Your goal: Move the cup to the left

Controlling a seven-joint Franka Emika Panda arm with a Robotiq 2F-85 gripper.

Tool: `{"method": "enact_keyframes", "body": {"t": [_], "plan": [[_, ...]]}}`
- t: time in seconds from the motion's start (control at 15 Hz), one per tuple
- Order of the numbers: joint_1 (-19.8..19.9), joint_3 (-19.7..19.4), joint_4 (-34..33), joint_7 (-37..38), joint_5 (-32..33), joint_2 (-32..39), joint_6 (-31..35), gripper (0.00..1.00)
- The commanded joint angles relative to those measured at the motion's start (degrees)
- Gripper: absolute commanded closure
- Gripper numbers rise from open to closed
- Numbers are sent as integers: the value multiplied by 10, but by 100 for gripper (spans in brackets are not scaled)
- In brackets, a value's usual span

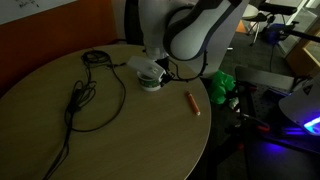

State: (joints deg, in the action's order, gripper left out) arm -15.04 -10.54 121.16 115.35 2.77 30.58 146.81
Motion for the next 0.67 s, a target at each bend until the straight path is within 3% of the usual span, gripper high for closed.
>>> {"method": "enact_keyframes", "body": {"t": [0.0,0.27,0.6], "plan": [[-34,-7,69,30,29,-53,46,97],[-100,-24,127,79,119,-82,122,97],[-113,15,178,59,136,-115,123,97]]}}
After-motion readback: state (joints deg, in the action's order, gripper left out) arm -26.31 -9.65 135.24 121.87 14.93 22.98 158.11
